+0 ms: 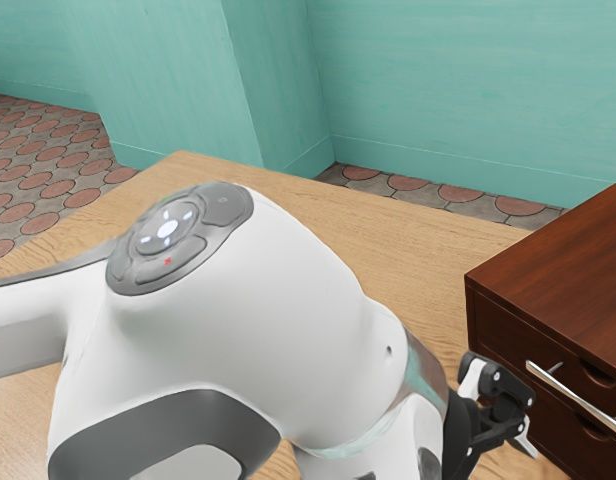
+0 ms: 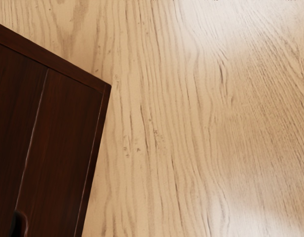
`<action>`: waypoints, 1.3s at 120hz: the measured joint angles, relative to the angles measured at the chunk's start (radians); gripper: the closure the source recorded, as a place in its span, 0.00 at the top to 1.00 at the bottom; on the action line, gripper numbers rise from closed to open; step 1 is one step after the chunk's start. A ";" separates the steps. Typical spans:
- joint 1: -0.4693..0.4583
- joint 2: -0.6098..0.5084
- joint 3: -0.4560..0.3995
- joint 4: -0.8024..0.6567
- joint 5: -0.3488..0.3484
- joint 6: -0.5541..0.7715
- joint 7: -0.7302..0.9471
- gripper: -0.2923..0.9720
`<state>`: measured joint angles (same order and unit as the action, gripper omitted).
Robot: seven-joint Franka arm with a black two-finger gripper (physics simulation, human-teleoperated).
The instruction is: Pull the drawer handle with one arm to open the drawer
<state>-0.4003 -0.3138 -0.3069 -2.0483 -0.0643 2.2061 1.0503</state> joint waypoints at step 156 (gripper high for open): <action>0.068 0.219 0.003 0.082 0.239 0.148 -0.018 0.77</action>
<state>-0.3320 -0.0944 -0.3038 -1.9660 0.1751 2.3538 1.0325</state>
